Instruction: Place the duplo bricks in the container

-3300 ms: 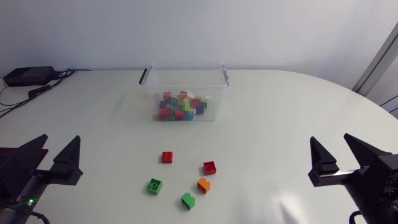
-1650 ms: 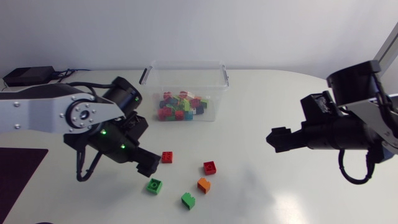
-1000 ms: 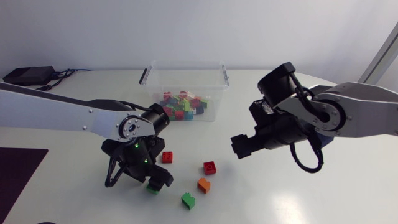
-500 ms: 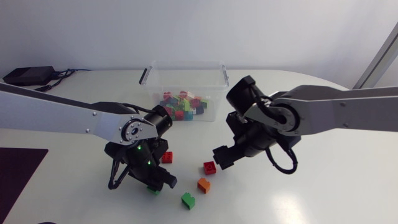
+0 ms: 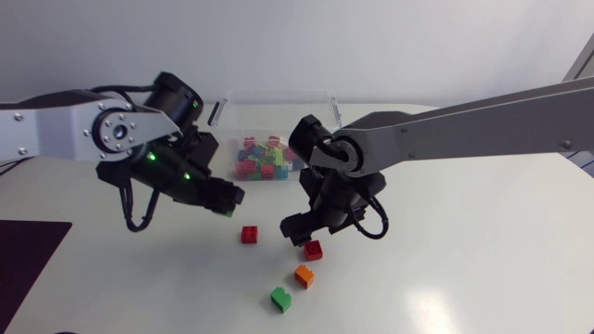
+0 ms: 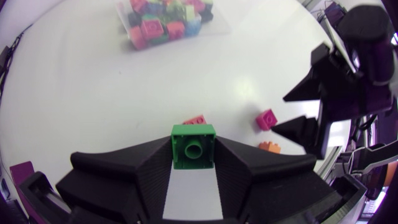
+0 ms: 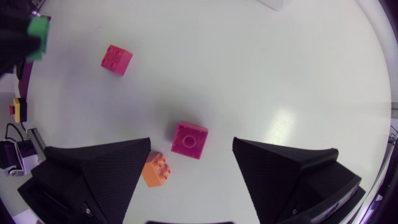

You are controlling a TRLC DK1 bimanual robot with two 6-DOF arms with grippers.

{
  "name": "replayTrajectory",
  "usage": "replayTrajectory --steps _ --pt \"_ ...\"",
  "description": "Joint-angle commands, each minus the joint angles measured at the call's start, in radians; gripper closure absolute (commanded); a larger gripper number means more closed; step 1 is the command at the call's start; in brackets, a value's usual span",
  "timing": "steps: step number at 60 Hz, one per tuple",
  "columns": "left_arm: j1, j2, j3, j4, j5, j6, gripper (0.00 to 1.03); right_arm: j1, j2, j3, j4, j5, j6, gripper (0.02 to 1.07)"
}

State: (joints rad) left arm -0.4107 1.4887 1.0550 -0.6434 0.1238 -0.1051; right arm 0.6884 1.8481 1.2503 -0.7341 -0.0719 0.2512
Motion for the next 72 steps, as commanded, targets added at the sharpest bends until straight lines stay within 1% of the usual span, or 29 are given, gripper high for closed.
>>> replayTrajectory --steps 1,4,5,10,14,19,22,31,35,40,42,46,49,51,60,72 --pt "0.043 -0.050 0.063 0.039 0.008 -0.018 0.82 0.010 0.051 0.018 -0.024 0.000 0.040 0.14" --pt "0.066 -0.056 0.085 0.068 0.008 -0.021 0.82 0.008 0.065 0.029 -0.027 0.000 0.045 0.18" --pt "0.072 -0.059 0.089 0.090 0.008 -0.022 0.82 0.008 0.069 0.031 -0.028 0.000 0.045 0.18" --pt "0.079 -0.064 0.094 0.154 0.008 -0.027 0.82 0.013 0.089 0.046 -0.033 0.003 0.057 0.21" --pt "0.076 -0.062 0.094 0.191 0.008 -0.033 0.82 0.020 0.105 0.047 -0.033 0.018 0.065 0.28" --pt "0.073 -0.065 0.089 0.251 0.005 -0.041 0.82 0.022 0.117 0.044 -0.030 0.032 0.068 0.33" --pt "0.073 -0.065 0.092 0.274 -0.003 -0.044 0.82 0.022 0.131 0.043 -0.025 0.040 0.074 0.39" --pt "0.081 -0.048 0.111 0.344 -0.004 -0.048 0.82 0.020 0.158 0.044 -0.021 0.054 0.079 0.48" --pt "0.082 -0.036 0.125 0.361 -0.006 -0.053 0.82 0.020 0.165 0.044 -0.007 0.054 0.074 0.57" --pt "0.085 -0.025 0.134 0.392 -0.006 -0.059 0.82 0.031 0.165 0.044 0.004 0.052 0.069 0.62" --pt "0.087 -0.018 0.140 0.410 -0.007 -0.061 0.82 0.036 0.161 0.040 0.015 0.052 0.069 0.70" --pt "0.092 -0.002 0.146 0.435 -0.007 -0.065 0.82 0.039 0.149 0.028 0.035 0.052 0.060 0.77" --pt "0.093 0.008 0.152 0.452 -0.007 -0.065 0.82 0.034 0.140 0.020 0.038 0.055 0.049 0.79" --pt "0.095 0.024 0.160 0.464 -0.007 -0.065 0.82 0.030 0.129 0.011 0.048 0.054 0.039 0.83" --pt "0.099 0.105 0.203 0.528 -0.007 -0.071 0.81 -0.006 0.062 -0.003 0.059 0.052 -0.007 0.86" --pt "0.098 0.226 0.298 0.567 -0.013 -0.073 0.81 -0.052 -0.030 0.029 0.058 0.049 -0.052 0.87"
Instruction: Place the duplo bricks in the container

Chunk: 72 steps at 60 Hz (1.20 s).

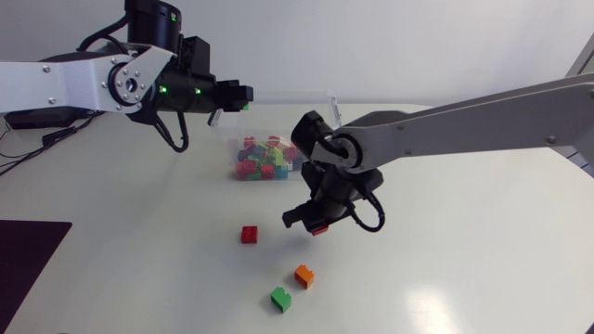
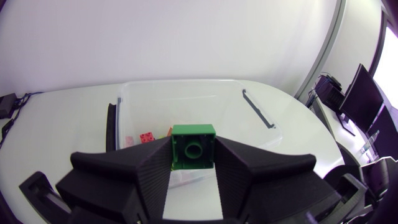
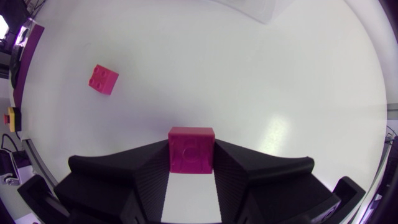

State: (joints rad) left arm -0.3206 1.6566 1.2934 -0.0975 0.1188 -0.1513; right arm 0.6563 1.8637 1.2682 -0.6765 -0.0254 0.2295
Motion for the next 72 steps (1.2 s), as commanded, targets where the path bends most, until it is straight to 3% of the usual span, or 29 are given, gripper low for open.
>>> replayTrajectory --steps 1,20,24,26,29,30,31,36,47,56,72 --pt "0.006 0.068 0.069 0.022 -0.011 -0.027 0.81 -0.024 -0.051 0.017 -0.003 0.002 -0.033 0.87" --pt "-0.006 0.224 0.254 0.018 -0.088 -0.001 0.76 -0.080 -0.107 0.111 -0.038 -0.007 -0.073 0.86" --pt "-0.006 0.259 0.342 -0.061 -0.090 0.002 0.66 -0.092 -0.116 0.126 -0.044 -0.008 -0.082 0.86" --pt "-0.006 0.284 0.403 -0.117 -0.090 0.004 0.54 -0.098 -0.121 0.132 -0.046 -0.008 -0.085 0.86" --pt "-0.009 0.356 0.540 -0.281 -0.090 0.021 0.18 -0.104 -0.129 0.140 -0.046 -0.008 -0.093 0.86" --pt "-0.011 0.361 0.549 -0.294 -0.090 0.021 0.16 -0.106 -0.132 0.145 -0.044 -0.008 -0.093 0.86" --pt "-0.009 0.394 0.612 -0.373 -0.090 0.024 0.07 -0.107 -0.135 0.146 -0.044 -0.008 -0.093 0.86" --pt "-0.008 0.405 0.646 -0.436 -0.088 0.036 0.05 -0.115 -0.146 0.169 -0.034 -0.008 -0.096 0.86" --pt "0.002 0.218 0.449 -0.418 -0.073 0.068 0.05 -0.132 -0.149 0.243 0.006 -0.005 -0.101 0.86" --pt "0.003 0.020 0.187 -0.300 -0.042 0.116 0.05 -0.142 -0.121 0.321 0.038 -0.004 -0.104 0.86" --pt "-0.002 -0.233 -0.177 -0.191 0.024 0.229 0.05 -0.152 -0.055 0.438 0.104 0.005 -0.104 0.86"
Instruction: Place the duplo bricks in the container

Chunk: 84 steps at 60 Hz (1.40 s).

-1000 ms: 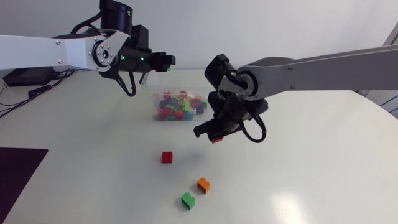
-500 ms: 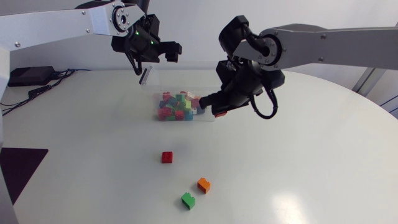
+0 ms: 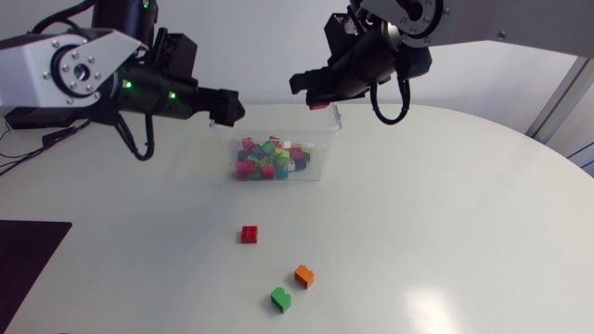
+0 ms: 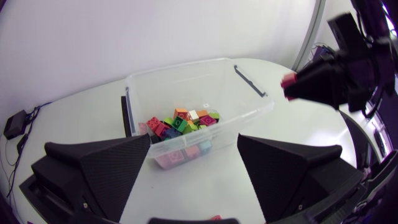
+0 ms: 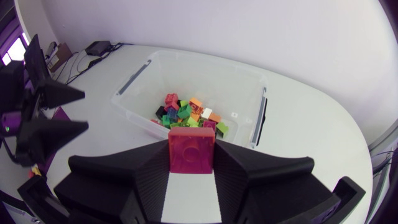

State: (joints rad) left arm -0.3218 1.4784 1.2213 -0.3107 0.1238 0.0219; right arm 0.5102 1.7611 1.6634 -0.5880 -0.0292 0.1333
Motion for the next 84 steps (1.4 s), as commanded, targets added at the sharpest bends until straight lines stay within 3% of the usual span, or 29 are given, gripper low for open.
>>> replayTrajectory --steps 1,13,25,36,41,61,63,65,66,68,84 --pt "0.000 -0.066 -0.126 0.028 0.022 0.064 0.05 -0.004 0.057 0.053 0.017 0.012 -0.009 0.86" --pt "0.001 -0.133 -0.269 0.047 0.074 0.112 0.05 0.004 0.136 0.173 0.016 0.041 -0.023 0.86" --pt "-0.010 -0.190 -0.347 0.048 0.080 0.136 0.05 0.017 0.250 0.411 -0.151 0.049 -0.023 0.86" --pt "-0.025 -0.244 -0.388 0.038 0.080 0.144 0.06 0.021 0.308 0.521 -0.205 0.049 -0.017 0.86" --pt "-0.028 -0.257 -0.399 0.035 0.080 0.147 0.06 0.024 0.324 0.530 -0.200 0.049 -0.014 0.86" --pt "-0.036 -0.293 -0.462 0.035 0.082 0.181 0.05 0.022 0.350 0.438 0.040 0.110 -0.044 0.82" --pt "-0.036 -0.296 -0.473 0.035 0.085 0.190 0.05 0.016 0.357 0.438 0.051 0.127 -0.043 0.78" --pt "-0.036 -0.299 -0.479 0.033 0.093 0.193 0.06 0.011 0.368 0.443 0.053 0.146 -0.043 0.57" --pt "-0.036 -0.300 -0.480 0.028 0.097 0.194 0.05 0.008 0.376 0.447 0.047 0.147 -0.043 0.35" --pt "-0.036 -0.302 -0.483 0.022 0.102 0.199 0.06 0.007 0.380 0.453 0.034 0.149 -0.040 0.07" --pt "-0.062 -0.314 -0.560 0.021 0.146 0.277 0.06 0.005 0.227 0.323 0.001 0.150 -0.032 0.06"
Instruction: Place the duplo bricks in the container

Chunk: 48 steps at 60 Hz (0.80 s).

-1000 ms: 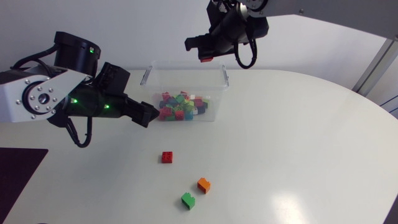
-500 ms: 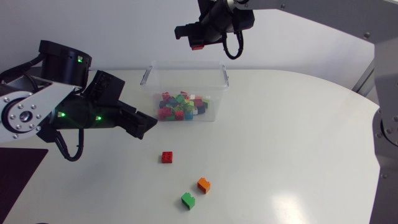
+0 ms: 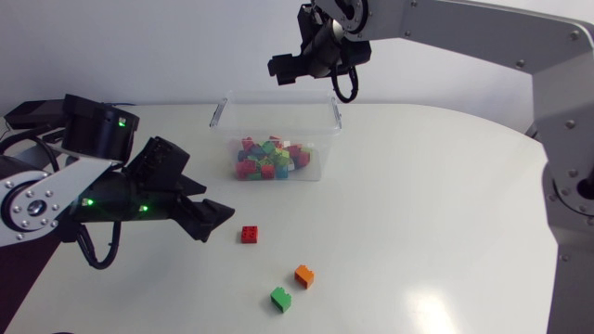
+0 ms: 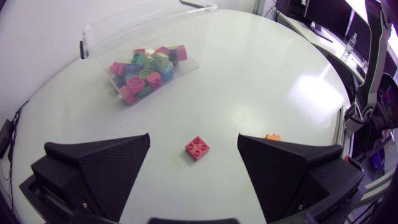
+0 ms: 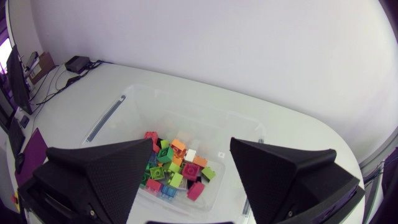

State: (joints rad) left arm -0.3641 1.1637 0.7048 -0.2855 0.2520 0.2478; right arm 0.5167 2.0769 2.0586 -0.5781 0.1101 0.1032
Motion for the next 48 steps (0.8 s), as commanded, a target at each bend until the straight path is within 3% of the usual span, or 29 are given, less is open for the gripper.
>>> replayTrajectory --steps 1,18,24,32,38,48 --pt "-0.024 0.004 -0.048 -0.004 0.018 0.062 0.06 -0.001 -0.110 -0.100 -0.009 0.011 -0.003 0.06" --pt "-0.076 0.186 -0.036 0.002 0.033 0.331 0.07 0.009 -0.460 -0.627 0.044 -0.161 -0.132 0.07" --pt "-0.038 0.309 0.070 -0.064 0.121 0.427 0.13 0.034 -0.525 -0.764 0.063 -0.171 -0.280 0.07" --pt "-0.004 0.396 0.148 -0.096 0.170 0.535 0.13 0.071 -0.581 -0.893 0.057 -0.164 -0.318 0.07" --pt "0.013 0.475 0.231 -0.170 0.170 0.663 0.13 0.085 -0.603 -0.962 0.046 -0.174 -0.329 0.07" --pt "0.019 0.579 0.340 -0.253 0.147 0.757 0.13 0.128 -0.627 -1.035 0.043 -0.176 -0.364 0.07"
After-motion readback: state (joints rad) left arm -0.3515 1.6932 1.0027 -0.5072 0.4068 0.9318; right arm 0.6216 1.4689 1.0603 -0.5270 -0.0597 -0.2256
